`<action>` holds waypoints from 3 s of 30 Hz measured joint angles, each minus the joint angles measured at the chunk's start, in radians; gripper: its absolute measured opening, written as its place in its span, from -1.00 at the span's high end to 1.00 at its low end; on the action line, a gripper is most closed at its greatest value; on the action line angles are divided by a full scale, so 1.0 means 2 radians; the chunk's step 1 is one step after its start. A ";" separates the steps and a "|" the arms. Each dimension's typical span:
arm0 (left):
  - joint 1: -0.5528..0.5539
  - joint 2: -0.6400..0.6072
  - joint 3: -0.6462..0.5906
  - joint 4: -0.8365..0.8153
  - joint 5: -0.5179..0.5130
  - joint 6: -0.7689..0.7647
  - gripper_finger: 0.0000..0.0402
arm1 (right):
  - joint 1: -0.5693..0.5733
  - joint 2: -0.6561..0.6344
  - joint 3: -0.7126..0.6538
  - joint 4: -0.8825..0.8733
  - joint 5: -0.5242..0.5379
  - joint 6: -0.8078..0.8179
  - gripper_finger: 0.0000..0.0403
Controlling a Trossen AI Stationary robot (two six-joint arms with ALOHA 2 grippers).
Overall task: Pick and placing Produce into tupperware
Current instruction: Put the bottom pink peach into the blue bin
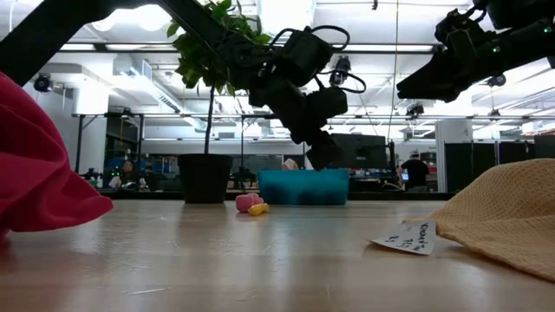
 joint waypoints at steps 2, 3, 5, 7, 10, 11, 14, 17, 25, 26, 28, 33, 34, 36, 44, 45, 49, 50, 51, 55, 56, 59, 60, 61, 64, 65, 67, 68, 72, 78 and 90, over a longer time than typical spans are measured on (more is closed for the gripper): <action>0.000 0.000 0.000 0.000 0.000 0.000 0.04 | 0.000 0.000 0.000 0.000 0.000 0.000 -0.12; -0.001 -0.001 0.000 0.000 -0.001 0.000 -0.01 | 0.000 0.000 0.000 0.000 0.000 0.000 -0.12; -0.003 -0.007 0.000 -0.001 -0.007 0.000 -0.08 | 0.000 0.000 0.000 0.000 0.000 0.000 -0.12; -0.008 -0.018 0.000 0.001 -0.018 -0.001 -0.11 | 0.000 0.000 0.000 0.000 0.000 0.000 -0.12; -0.019 -0.038 0.000 0.001 -0.026 -0.001 -0.11 | 0.000 0.000 0.000 0.000 0.000 0.000 -0.12; -0.024 -0.046 0.000 0.001 -0.026 -0.001 -0.11 | 0.000 0.000 0.000 0.000 0.000 0.000 -0.12; -0.043 -0.071 -0.007 0.001 -0.026 -0.001 -0.11 | 0.000 0.000 0.000 0.000 0.000 0.000 -0.12; -0.067 -0.092 -0.010 -0.001 -0.026 0.000 -0.11 | 0.000 0.000 0.000 0.000 0.000 0.000 -0.12; -0.123 -0.127 -0.013 -0.066 -0.026 0.000 -0.11 | 0.000 0.000 0.000 -0.002 0.000 0.000 -0.12; -0.128 -0.130 -0.012 -0.086 -0.026 -0.003 -0.11 | 0.000 0.000 0.000 -0.002 0.000 0.000 -0.12; -0.137 -0.131 -0.013 -0.124 -0.026 -0.013 -0.11 | 0.000 0.000 0.000 -0.002 0.000 0.000 -0.12; -0.154 -0.131 -0.013 -0.209 -0.025 -0.059 -0.11 | 0.000 0.000 -0.004 -0.003 0.000 0.000 -0.12; -0.154 -0.131 -0.013 -0.228 -0.023 -0.076 -0.11 | 0.000 0.000 -0.004 -0.003 0.000 0.000 -0.12; -0.153 -0.131 -0.013 -0.268 -0.022 -0.117 -0.11 | 0.000 0.000 -0.005 -0.003 0.000 -0.002 -0.12; -0.149 -0.130 -0.016 -0.394 0.040 -0.289 -0.11 | 0.000 0.000 -0.007 -0.002 0.000 -0.003 -0.12; -0.149 -0.130 -0.017 -0.402 0.052 -0.309 -0.11 | 0.000 0.000 -0.007 -0.002 0.000 -0.003 -0.12; -0.149 -0.130 -0.024 -0.439 0.087 -0.365 -0.11 | 0.000 0.000 -0.007 -0.002 0.000 -0.003 -0.12; -0.149 -0.130 -0.027 -0.447 0.090 -0.373 -0.11 | 0.000 0.000 -0.008 -0.002 0.000 -0.003 -0.12; -0.149 -0.130 -0.031 -0.453 0.091 -0.386 -0.11 | 0.000 0.000 -0.008 -0.002 0.000 -0.004 -0.12; -0.147 -0.130 -0.050 -0.460 0.121 -0.438 -0.11 | 0.000 0.000 -0.010 -0.002 0.000 -0.004 -0.12; -0.146 -0.130 -0.053 -0.460 0.129 -0.455 -0.11 | 0.000 0.000 -0.010 -0.002 0.000 -0.004 -0.12; -0.140 -0.130 -0.059 -0.454 0.134 -0.514 -0.11 | 0.000 0.000 -0.010 -0.002 0.000 -0.004 -0.12; -0.137 -0.130 -0.061 -0.455 0.133 -0.531 -0.11 | 0.000 0.000 -0.010 -0.002 0.000 -0.004 -0.12; -0.135 -0.130 -0.063 -0.456 0.134 -0.545 -0.11 | 0.000 0.000 -0.010 -0.002 0.000 -0.004 -0.12; -0.128 -0.130 -0.065 -0.453 0.133 -0.577 -0.11 | 0.000 0.000 -0.010 -0.002 0.000 -0.004 -0.12; -0.127 -0.130 -0.068 -0.451 0.133 -0.580 -0.11 | 0.000 0.000 -0.010 -0.002 0.000 -0.004 -0.12; -0.126 -0.130 -0.077 -0.443 0.134 -0.596 -0.11 | 0.000 0.000 -0.010 -0.002 0.000 -0.004 -0.12; -0.126 -0.130 -0.082 -0.438 0.134 -0.605 -0.11 | 0.000 0.000 -0.010 -0.002 0.000 -0.004 -0.12; -0.126 -0.130 -0.088 -0.431 0.135 -0.631 -0.11 | 0.000 0.000 -0.012 -0.001 0.000 -0.004 -0.12; -0.126 -0.130 -0.088 -0.427 0.131 -0.642 -0.11 | 0.000 0.000 -0.016 -0.001 0.000 -0.008 -0.12; -0.125 -0.116 -0.112 -0.401 0.148 -0.657 -0.11 | 0.000 0.000 -0.016 0.001 0.000 -0.008 -0.12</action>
